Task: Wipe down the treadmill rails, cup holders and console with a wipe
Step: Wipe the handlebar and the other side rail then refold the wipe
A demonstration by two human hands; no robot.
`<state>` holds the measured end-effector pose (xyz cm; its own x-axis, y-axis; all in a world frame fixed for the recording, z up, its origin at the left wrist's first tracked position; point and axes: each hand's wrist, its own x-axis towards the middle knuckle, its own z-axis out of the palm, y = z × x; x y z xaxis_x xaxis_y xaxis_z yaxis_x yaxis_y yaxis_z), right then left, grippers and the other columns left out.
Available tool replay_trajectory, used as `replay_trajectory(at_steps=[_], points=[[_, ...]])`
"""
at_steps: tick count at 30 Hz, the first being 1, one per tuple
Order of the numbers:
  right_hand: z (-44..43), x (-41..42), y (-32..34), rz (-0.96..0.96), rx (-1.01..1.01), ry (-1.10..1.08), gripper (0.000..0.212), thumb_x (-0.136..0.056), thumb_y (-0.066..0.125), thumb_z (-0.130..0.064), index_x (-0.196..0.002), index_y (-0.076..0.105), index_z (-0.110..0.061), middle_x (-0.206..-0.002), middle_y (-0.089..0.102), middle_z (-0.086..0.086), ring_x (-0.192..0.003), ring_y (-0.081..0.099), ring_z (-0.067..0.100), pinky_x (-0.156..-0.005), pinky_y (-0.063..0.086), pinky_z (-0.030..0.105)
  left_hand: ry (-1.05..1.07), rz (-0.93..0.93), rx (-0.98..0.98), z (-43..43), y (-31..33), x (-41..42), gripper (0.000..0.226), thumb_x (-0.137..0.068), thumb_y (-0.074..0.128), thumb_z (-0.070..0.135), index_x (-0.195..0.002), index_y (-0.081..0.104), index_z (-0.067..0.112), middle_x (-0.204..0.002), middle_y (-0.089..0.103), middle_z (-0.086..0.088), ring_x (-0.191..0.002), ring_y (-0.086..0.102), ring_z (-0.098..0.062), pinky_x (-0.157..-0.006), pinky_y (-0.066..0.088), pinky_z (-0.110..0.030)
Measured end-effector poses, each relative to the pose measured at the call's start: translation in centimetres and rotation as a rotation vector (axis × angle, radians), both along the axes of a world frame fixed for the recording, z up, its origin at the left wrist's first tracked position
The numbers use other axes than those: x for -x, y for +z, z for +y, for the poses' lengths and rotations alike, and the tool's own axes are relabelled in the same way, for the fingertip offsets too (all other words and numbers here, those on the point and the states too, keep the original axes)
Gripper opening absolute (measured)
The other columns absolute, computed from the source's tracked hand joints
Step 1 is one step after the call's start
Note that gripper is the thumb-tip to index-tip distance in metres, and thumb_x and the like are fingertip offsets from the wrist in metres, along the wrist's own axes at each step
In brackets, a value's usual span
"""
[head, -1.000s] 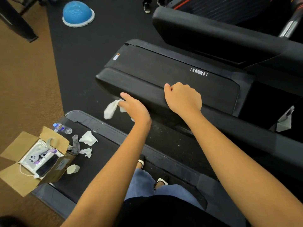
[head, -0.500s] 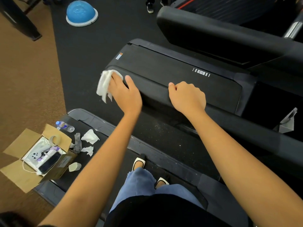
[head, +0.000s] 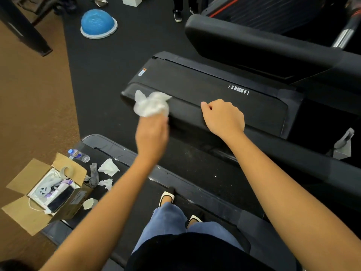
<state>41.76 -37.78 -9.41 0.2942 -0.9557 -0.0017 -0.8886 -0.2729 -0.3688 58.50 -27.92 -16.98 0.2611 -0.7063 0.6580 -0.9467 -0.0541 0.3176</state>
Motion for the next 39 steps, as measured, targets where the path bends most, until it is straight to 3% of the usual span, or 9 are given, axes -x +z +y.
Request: replay_trajectory(at_steps=[4, 7, 12, 18, 21, 24, 28, 33, 39], points=[[0.2, -0.4, -0.1, 0.016, 0.018, -0.020, 0.049, -0.100, 0.029, -0.040, -0.062, 0.047, -0.015, -0.057, 0.049, 0.000, -0.052, 0.046, 0.020, -0.056, 0.034, 0.030, 0.181, 0.168, -0.035, -1.3, 1.5, -2.0, 0.031, -0.101, 0.039, 0.015, -0.111, 0.062, -0.003, -0.116, 0.064, -0.017, -0.114, 0.055, -0.037, -0.101, 0.042, -0.035], [0.2, -0.8, 0.1, 0.047, 0.012, -0.038, 0.047, -0.100, 0.027, -0.040, -0.075, 0.055, -0.012, -0.064, 0.052, 0.001, -0.058, 0.046, 0.022, -0.061, 0.034, 0.032, -0.021, 0.160, 0.000, -2.1, 2.5, 3.9, 0.020, -0.096, 0.046, 0.006, -0.089, 0.063, -0.002, -0.091, 0.065, -0.017, -0.087, 0.059, -0.037, -0.084, 0.046, -0.040], [0.3, -0.4, 0.1, 0.036, 0.018, -0.060, 0.046, -0.101, 0.026, -0.038, -0.079, 0.057, -0.011, -0.073, 0.056, 0.003, -0.068, 0.052, 0.026, -0.063, 0.036, 0.033, -0.318, -0.111, -0.061, -1.3, 2.6, 2.8, 0.022, -0.096, 0.051, 0.012, -0.103, 0.070, 0.005, -0.099, 0.071, -0.007, -0.090, 0.063, -0.027, -0.082, 0.045, -0.031], [0.8, -0.6, 0.6, -0.019, 0.035, -0.102, 0.049, -0.102, 0.027, -0.034, -0.069, 0.055, -0.010, -0.063, 0.055, 0.003, -0.064, 0.056, 0.027, -0.057, 0.036, 0.032, -0.050, -0.011, -0.120, -2.0, 3.1, -4.3, 0.031, -0.101, 0.040, 0.017, -0.101, 0.066, 0.000, -0.103, 0.069, -0.010, -0.097, 0.059, -0.033, -0.090, 0.046, -0.037], [1.2, -0.5, 0.8, -0.315, 0.101, -0.180, 0.050, -0.101, 0.030, -0.034, -0.085, 0.066, -0.003, -0.076, 0.068, 0.012, -0.072, 0.062, 0.030, -0.063, 0.051, 0.038, -0.120, 0.170, -0.104, -1.6, 3.6, 0.6, 0.025, -0.098, 0.043, 0.012, -0.084, 0.060, 0.002, -0.087, 0.063, -0.011, -0.085, 0.053, -0.032, -0.081, 0.044, -0.038], [2.4, -0.4, 0.8, -0.661, 0.184, -0.242, 0.045, -0.099, 0.039, -0.033, -0.084, 0.067, -0.002, -0.077, 0.068, 0.017, -0.075, 0.064, 0.030, -0.070, 0.053, 0.044, -0.399, 0.196, -0.149, -0.5, 4.0, 4.5, 0.031, -0.100, 0.040, 0.018, -0.097, 0.067, 0.004, -0.092, 0.068, -0.004, -0.087, 0.057, -0.022, -0.080, 0.043, -0.029], [4.1, -2.9, 1.4, -0.880, 0.108, -0.218, 0.032, -0.098, 0.050, -0.031, -0.091, 0.070, -0.008, -0.082, 0.070, 0.002, -0.079, 0.064, 0.014, -0.072, 0.051, 0.027, -0.550, 0.643, -0.321, -2.2, 8.2, 2.5, 0.041, -0.101, 0.034, 0.033, -0.096, 0.069, 0.013, -0.083, 0.070, 0.004, -0.077, 0.063, -0.008, -0.071, 0.048, -0.026], [5.1, -6.9, 2.7, -1.099, -0.140, -0.119, 0.029, -0.093, 0.061, -0.031, -0.115, 0.060, -0.012, -0.101, 0.068, 0.004, -0.095, 0.066, 0.019, -0.082, 0.056, 0.033, -0.768, 0.938, -0.551, -6.3, 12.4, -3.0, 0.026, -0.095, 0.053, 0.026, -0.092, 0.065, 0.003, -0.088, 0.068, -0.020, -0.075, 0.063, -0.021, -0.064, 0.052, -0.035], [8.9, -8.4, 1.5, -1.245, -0.098, -0.478, 0.027, -0.084, 0.067, -0.006, -0.071, 0.045, -0.015, -0.067, 0.045, -0.001, -0.066, 0.045, 0.017, -0.060, 0.039, 0.027, -0.931, 0.836, -0.596, -8.7, 13.2, -6.8, 0.020, -0.086, 0.070, 0.023, -0.081, 0.073, 0.004, -0.077, 0.070, -0.016, -0.069, 0.067, -0.021, -0.066, 0.058, -0.035]])
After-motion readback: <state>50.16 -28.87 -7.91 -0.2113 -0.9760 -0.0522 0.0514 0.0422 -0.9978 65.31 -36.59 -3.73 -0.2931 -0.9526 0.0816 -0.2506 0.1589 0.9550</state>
